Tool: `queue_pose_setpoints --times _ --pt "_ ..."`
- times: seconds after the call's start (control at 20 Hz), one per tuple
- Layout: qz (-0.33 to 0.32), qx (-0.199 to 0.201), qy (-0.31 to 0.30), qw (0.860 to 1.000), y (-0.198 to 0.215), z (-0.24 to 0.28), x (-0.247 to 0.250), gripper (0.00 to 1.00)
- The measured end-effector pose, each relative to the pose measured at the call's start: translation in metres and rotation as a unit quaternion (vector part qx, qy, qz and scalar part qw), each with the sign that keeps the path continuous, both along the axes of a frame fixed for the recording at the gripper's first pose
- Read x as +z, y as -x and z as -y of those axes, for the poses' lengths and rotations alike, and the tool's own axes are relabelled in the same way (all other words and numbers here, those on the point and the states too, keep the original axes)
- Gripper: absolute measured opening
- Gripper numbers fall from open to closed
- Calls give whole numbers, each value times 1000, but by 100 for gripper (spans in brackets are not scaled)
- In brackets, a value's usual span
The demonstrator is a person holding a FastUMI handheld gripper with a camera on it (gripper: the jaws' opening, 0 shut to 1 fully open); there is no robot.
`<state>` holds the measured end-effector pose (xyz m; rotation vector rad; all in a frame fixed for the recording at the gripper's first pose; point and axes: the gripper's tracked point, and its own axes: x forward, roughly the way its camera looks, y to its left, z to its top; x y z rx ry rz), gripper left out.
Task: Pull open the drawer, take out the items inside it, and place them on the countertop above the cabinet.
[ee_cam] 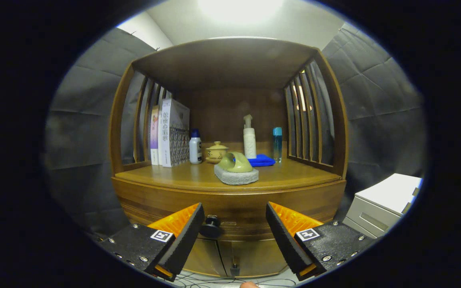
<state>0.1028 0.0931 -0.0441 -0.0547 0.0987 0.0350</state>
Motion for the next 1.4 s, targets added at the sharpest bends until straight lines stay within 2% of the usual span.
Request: queue_pose_setpoints --times 0.25,0.7,1.4 --pt "7 29 -8 1000 49 7 23 96" --pt "9 42 -24 999 105 18 40 96" --pt "10 35 -22 999 110 30 37 96"
